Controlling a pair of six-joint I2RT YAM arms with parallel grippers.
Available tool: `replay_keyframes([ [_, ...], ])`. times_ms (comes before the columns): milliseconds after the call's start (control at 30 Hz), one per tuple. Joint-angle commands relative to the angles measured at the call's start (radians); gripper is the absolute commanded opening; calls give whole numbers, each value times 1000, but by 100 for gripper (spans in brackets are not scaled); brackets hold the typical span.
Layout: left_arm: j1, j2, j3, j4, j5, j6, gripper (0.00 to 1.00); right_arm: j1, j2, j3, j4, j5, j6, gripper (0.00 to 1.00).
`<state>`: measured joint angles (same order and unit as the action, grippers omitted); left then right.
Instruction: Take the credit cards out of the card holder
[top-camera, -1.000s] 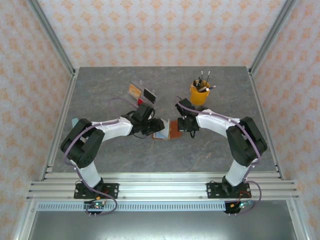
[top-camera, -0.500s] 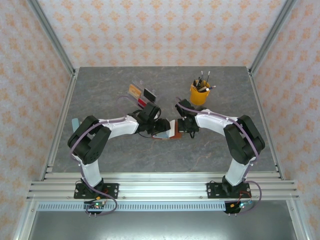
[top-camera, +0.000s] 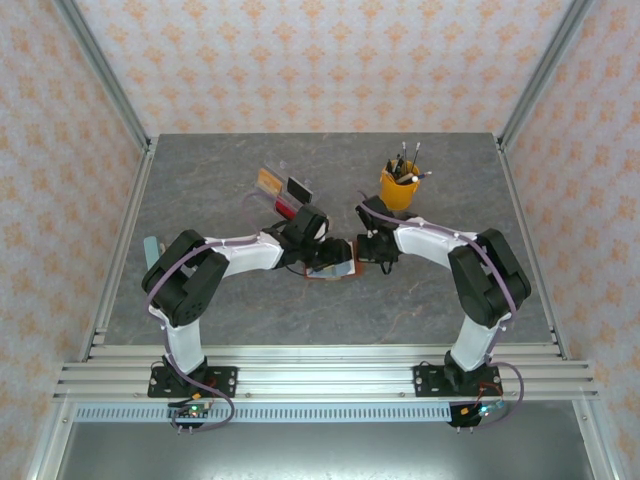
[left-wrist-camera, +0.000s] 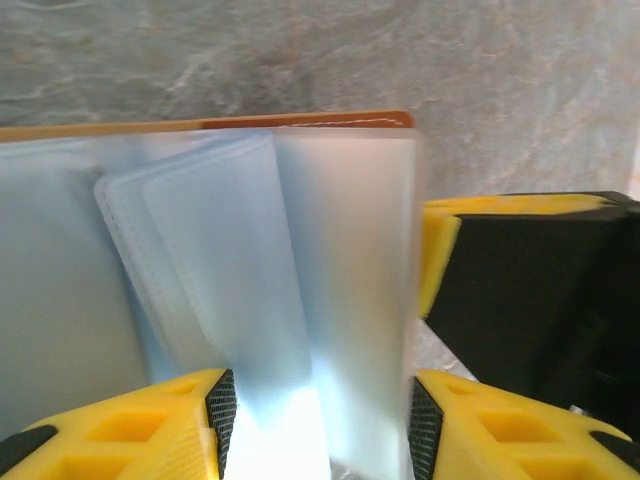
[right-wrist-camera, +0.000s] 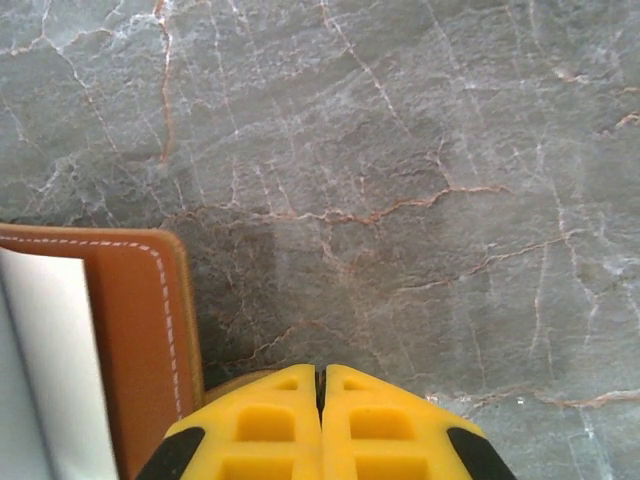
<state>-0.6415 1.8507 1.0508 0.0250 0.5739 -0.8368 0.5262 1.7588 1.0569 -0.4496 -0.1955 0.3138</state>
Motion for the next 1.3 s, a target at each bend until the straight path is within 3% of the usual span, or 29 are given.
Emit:
replay_keyframes([
  [0, -8, -14, -17, 101, 51, -11, 51, -4, 1, -17, 26, -31, 16, 4],
  [267, -7, -3, 21, 33, -31, 58, 45, -21, -29, -27, 29, -25, 30, 6],
  [533, -8, 30, 22, 16, -46, 56, 36, -28, -182, -64, 24, 27, 41, 21],
  [933, -5, 52, 22, 15, -63, 53, 21, -25, -191, -136, 112, -216, 106, 28],
  [1100, -3, 53, 17, 10, -69, 51, 15, -18, -99, -116, 158, -282, 126, 20],
  [1267, 0, 46, 13, 9, -74, 51, 8, -18, -51, -131, 229, -348, 155, 19],
])
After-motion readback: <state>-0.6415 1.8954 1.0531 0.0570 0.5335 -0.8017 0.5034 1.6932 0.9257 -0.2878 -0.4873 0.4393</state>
